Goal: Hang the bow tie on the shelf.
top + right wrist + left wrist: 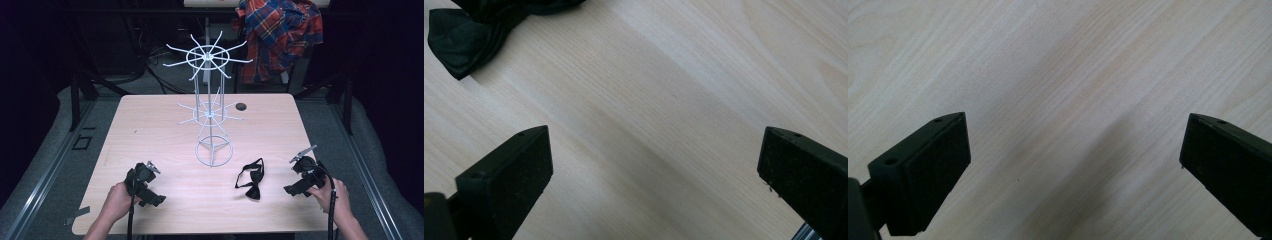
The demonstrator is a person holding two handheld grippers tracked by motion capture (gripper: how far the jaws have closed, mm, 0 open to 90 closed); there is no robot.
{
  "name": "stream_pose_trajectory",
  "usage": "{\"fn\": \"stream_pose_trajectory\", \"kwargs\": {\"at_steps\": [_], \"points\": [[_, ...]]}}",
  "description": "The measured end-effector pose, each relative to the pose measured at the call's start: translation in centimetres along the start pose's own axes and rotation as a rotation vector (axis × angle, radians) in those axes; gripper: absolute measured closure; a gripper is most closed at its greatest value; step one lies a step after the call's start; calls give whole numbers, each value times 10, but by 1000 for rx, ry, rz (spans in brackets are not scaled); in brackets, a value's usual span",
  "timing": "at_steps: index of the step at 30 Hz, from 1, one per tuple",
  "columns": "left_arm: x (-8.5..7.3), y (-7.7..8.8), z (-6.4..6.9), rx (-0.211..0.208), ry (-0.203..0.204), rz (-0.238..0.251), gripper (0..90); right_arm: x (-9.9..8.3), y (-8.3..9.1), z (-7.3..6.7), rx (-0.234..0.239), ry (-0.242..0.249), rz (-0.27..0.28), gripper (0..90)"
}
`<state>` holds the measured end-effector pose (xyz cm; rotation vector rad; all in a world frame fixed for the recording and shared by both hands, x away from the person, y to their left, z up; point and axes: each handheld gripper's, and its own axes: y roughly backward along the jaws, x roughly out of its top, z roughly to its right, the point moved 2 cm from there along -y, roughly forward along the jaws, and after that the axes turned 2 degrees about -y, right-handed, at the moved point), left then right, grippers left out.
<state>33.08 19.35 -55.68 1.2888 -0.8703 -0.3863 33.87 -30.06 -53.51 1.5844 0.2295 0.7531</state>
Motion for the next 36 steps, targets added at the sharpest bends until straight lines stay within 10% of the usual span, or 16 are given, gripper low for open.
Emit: {"fn": "stream_pose_trajectory", "kwargs": {"at_steps": [18, 36], "points": [[-4, 0, -1, 6, 15, -6, 1, 8, 3, -11, 53, 22, -6, 43], [-5, -2, -7, 2, 17, -4, 0, 29, -10, -22, 190, -113, 66, 112]]}}
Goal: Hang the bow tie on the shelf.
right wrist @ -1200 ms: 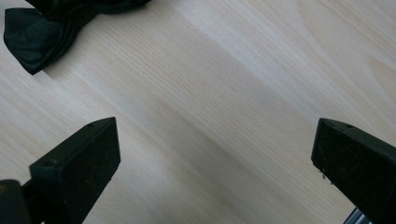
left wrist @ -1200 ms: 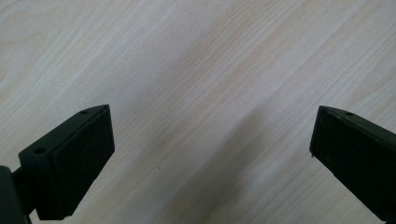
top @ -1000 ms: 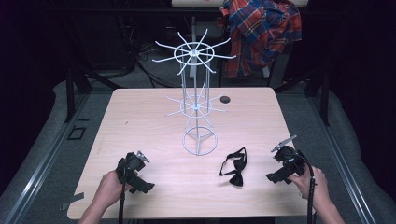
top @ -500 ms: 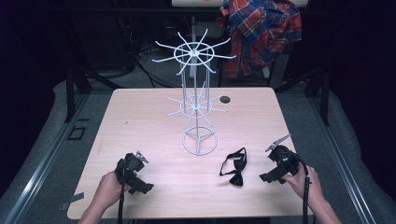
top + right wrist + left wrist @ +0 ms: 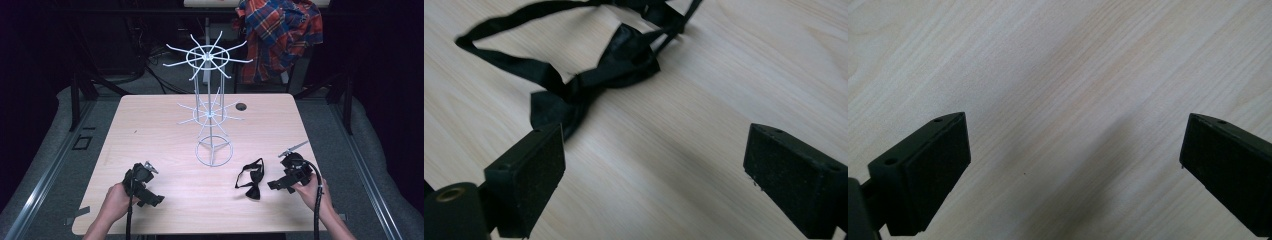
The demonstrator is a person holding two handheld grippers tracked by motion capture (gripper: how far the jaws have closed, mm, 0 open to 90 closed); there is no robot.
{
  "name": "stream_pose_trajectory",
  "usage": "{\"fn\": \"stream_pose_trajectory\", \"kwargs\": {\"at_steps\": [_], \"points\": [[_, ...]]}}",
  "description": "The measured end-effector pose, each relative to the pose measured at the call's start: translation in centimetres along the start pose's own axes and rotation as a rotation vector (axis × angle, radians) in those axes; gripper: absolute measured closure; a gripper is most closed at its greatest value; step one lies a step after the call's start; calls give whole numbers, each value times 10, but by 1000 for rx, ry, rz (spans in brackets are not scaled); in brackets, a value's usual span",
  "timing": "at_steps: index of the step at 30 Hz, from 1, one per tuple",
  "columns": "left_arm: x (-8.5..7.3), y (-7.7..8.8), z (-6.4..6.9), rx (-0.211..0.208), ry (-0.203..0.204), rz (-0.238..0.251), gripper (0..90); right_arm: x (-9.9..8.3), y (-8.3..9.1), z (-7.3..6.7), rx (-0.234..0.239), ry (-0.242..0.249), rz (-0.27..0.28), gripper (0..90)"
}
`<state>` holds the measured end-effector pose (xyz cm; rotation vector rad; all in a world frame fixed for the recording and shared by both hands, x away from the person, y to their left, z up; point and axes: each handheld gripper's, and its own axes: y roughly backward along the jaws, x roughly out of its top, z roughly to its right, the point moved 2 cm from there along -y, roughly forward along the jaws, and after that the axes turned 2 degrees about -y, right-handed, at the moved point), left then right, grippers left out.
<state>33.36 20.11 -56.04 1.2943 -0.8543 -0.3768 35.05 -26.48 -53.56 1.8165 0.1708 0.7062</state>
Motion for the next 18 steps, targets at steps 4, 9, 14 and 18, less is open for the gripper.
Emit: {"fn": "stream_pose_trajectory", "kwargs": {"at_steps": [4, 9, 14, 18], "points": [[1, 0, -1, -5, 7, 9, 0, 7, -8, -4, 69, -53, 24, 137], [-2, 6, 2, -15, -6, 43, 0, 15, -16, -14, 57, -52, 13, 133], [-3, 10, 4, -5, 1, 53, 0, 23, -21, -27, 32, -36, -2, 104], [-4, 12, 7, 9, -8, 53, 0, 24, -23, -29, 1, -35, -19, 9]]}}
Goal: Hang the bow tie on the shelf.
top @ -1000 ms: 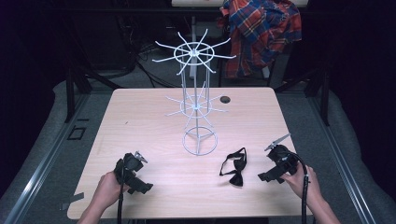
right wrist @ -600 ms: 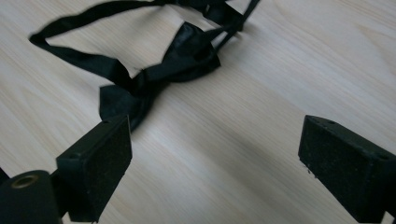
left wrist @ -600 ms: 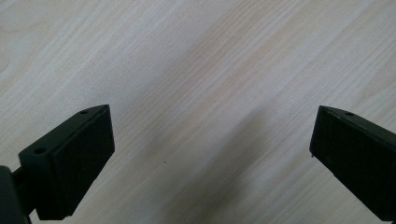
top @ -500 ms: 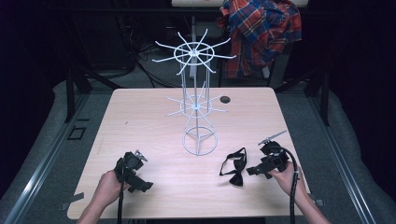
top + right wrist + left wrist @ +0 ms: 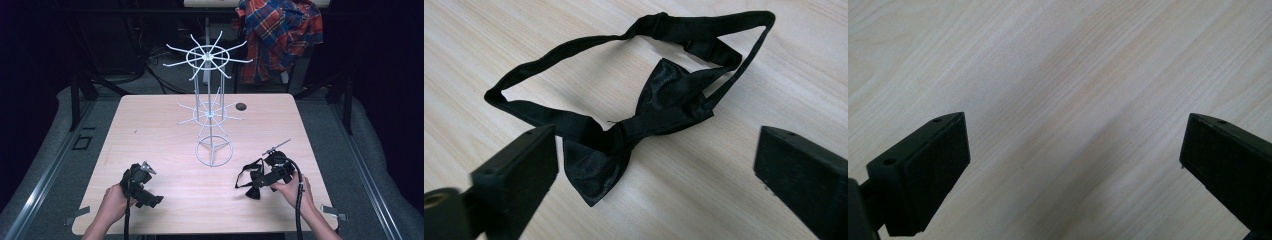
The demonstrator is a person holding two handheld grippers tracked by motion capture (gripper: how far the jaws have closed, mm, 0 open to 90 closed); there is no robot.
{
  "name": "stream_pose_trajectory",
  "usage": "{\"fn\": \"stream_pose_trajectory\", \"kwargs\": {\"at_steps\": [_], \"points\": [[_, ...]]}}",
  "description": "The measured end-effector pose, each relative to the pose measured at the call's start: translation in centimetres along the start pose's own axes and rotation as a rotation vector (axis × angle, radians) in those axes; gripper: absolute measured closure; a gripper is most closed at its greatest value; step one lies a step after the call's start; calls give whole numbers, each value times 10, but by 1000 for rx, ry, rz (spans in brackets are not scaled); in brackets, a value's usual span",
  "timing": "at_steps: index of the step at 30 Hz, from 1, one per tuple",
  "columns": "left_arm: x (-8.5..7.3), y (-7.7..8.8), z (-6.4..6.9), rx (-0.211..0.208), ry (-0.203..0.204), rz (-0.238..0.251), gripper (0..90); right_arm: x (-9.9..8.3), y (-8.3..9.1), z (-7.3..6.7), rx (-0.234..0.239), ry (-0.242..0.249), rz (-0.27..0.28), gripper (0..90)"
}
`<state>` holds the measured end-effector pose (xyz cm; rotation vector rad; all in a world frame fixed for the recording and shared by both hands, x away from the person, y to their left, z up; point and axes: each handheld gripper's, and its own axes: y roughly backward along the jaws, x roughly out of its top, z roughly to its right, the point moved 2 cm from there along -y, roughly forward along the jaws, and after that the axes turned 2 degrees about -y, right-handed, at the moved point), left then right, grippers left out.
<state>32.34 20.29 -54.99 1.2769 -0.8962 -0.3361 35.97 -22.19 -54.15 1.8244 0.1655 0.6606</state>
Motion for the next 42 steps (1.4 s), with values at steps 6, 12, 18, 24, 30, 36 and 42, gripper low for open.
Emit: {"fn": "stream_pose_trajectory", "kwargs": {"at_steps": [6, 12, 18, 24, 30, 36, 42], "points": [[-4, 0, -3, 7, 14, 2, 0, 5, 0, -2, 1, -41, 15, 57], [-5, -5, -6, -7, 14, -26, 0, 9, -6, -7, -31, -58, 32, 169], [0, -4, -3, 5, -6, -21, 0, 5, -13, -6, -47, -60, -4, 343], [1, -4, 0, 2, -14, -18, 0, 4, -21, -10, -83, -31, -15, 390], [-4, -2, -2, 5, 0, -23, 0, 7, -22, -20, -134, 44, -36, 508], [-4, -2, -1, 4, -5, -31, 0, 5, -34, -29, -252, 170, -103, 615], [-4, -3, -2, 0, -2, -29, 0, 5, -34, -32, -258, 217, -103, 689]]}}
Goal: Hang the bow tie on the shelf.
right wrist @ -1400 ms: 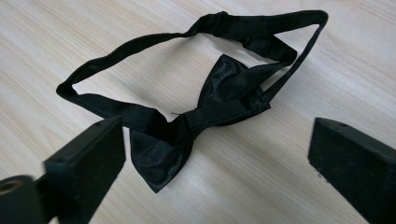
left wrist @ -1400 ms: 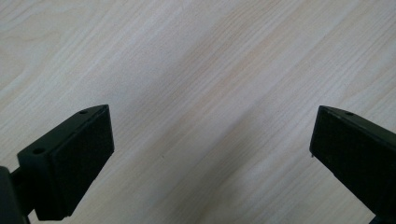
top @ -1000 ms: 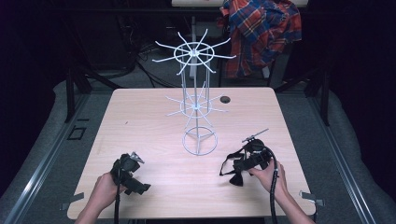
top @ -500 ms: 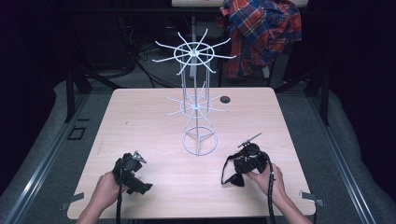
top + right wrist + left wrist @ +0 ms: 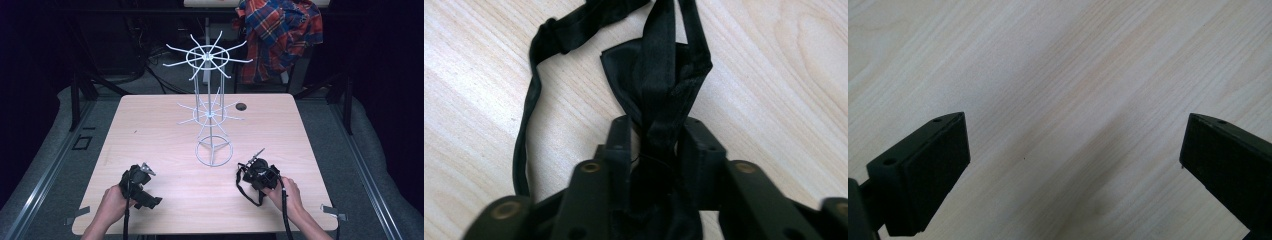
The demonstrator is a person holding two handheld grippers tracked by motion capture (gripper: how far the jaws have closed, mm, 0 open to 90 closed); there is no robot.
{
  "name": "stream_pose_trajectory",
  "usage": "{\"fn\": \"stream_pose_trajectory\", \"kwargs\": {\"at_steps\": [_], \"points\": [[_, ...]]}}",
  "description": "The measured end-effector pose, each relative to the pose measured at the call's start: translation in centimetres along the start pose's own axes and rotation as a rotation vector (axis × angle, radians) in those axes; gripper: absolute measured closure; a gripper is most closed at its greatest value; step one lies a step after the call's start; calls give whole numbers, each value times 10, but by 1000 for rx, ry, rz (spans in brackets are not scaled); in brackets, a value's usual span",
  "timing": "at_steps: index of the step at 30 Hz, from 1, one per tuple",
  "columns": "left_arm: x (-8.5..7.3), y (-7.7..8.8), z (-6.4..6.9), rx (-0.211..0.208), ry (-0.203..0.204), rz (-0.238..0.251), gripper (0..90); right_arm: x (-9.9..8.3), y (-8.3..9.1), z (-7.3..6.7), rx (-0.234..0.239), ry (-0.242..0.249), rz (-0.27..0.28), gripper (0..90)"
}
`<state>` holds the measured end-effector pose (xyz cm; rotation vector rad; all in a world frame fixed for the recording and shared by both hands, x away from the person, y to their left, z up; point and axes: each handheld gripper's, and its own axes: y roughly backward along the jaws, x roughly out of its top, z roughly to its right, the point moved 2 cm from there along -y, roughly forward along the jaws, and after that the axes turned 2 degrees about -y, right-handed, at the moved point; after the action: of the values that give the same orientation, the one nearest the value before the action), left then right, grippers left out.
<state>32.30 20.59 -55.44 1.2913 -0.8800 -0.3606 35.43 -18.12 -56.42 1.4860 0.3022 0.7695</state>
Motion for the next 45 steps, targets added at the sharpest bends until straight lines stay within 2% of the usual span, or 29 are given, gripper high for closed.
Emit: {"fn": "stream_pose_trajectory", "kwargs": {"at_steps": [5, 7, 8, 12, 14, 18, 23, 24, 27, 30, 34, 39, 40, 42, 43, 45], "points": [[-3, -1, -4, -2, 13, 2, 0, 1, -1, 3, 2, 7, 21, 745], [-3, -1, -4, -3, 15, 3, 0, 2, 0, 5, -1, 13, 16, 748], [-3, -1, -4, -5, 14, 0, 0, 1, 1, 6, 17, 3, 45, 749], [0, -2, -3, -5, 6, 7, 0, 0, 7, 12, 18, 11, 52, 749], [1, -3, -2, -10, 2, 1, 0, -2, 11, 16, 23, -5, 74, 749], [2, -2, -1, -8, -4, 5, 0, -7, 22, 23, 6, -25, 119, 750], [-1, 0, 1, -1, -2, 5, 0, -7, 31, 26, -24, -16, 147, 750], [-2, 2, 1, 1, -2, 3, 0, -7, 32, 25, -27, -27, 173, 751], [-2, 5, 2, 10, -1, 14, 0, -6, 37, 26, -36, -11, 171, 751], [0, 4, 5, 17, -13, 1, 0, -4, 40, 23, -46, -3, 190, 751], [2, 3, 7, 22, -25, -6, 1, -4, 40, 22, -47, 3, 188, 753], [0, 4, 8, 24, -23, 0, 1, -4, 44, 23, -32, -18, 210, 754], [-1, 3, 7, 23, -21, 2, 1, -3, 45, 24, -30, -27, 214, 755], [-2, 4, 4, 18, -4, 6, 0, 0, 47, 25, 2, -65, 248, 755], [-2, 5, 4, 27, -4, 15, 1, 1, 50, 25, -4, -65, 247, 754], [-1, 5, 4, 20, -8, 17, 0, 2, 52, 24, -12, -54, 254, 755]]}}
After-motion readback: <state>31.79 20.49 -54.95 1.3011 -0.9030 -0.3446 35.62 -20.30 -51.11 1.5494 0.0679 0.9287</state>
